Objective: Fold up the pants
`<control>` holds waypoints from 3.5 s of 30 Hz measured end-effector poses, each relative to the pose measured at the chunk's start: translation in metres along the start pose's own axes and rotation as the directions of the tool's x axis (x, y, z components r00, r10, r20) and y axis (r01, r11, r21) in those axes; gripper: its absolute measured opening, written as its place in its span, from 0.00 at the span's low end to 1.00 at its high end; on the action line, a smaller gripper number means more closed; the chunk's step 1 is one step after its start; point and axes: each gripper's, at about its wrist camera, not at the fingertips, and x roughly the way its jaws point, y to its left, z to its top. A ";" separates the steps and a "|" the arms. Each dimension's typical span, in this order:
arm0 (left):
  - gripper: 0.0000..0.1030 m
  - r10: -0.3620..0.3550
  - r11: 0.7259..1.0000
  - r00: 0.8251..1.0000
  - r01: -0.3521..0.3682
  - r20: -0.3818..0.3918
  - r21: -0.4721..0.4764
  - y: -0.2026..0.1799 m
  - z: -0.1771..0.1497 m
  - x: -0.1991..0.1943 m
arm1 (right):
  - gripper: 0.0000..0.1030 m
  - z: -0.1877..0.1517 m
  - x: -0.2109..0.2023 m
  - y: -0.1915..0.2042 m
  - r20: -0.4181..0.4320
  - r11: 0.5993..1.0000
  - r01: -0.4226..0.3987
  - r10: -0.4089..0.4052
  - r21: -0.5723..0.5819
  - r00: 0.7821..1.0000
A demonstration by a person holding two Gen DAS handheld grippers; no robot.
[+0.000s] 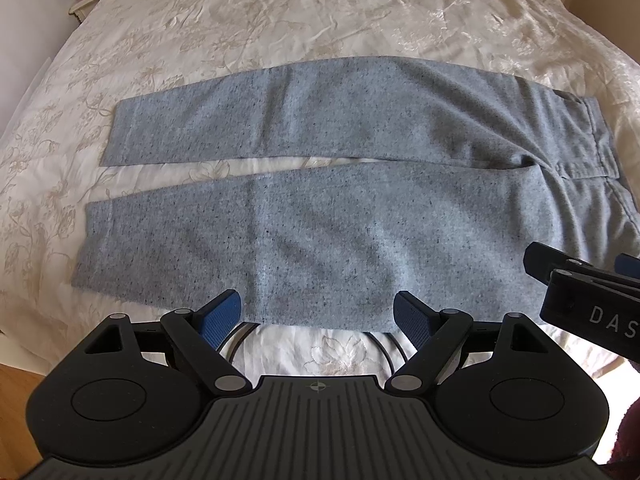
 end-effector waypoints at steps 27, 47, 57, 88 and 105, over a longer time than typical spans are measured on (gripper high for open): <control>0.81 -0.041 0.992 0.986 0.060 0.160 -0.113 0.043 0.011 -0.023 | 1.00 0.009 -0.017 0.014 0.290 0.988 -0.152 0.144 0.005 0.946; 0.64 -0.087 0.990 0.995 0.091 0.044 -0.110 0.149 0.112 0.073 | 0.76 0.114 0.112 0.123 0.117 0.977 -0.120 0.142 -0.178 0.983; 0.52 -0.074 0.988 0.997 0.069 -0.030 -0.135 0.172 0.161 0.129 | 0.52 0.187 0.220 0.148 -0.039 0.901 -0.158 0.156 -0.404 0.987; 0.53 -0.306 0.888 0.950 0.258 -0.069 -0.381 0.179 0.232 0.181 | 0.06 0.170 0.260 0.194 -0.155 0.472 -0.283 0.292 -0.835 0.944; 0.11 -0.285 0.905 0.951 0.224 -0.122 -0.362 0.163 0.226 0.188 | 0.07 0.127 0.223 0.186 -0.094 0.536 -0.236 0.278 -0.811 0.956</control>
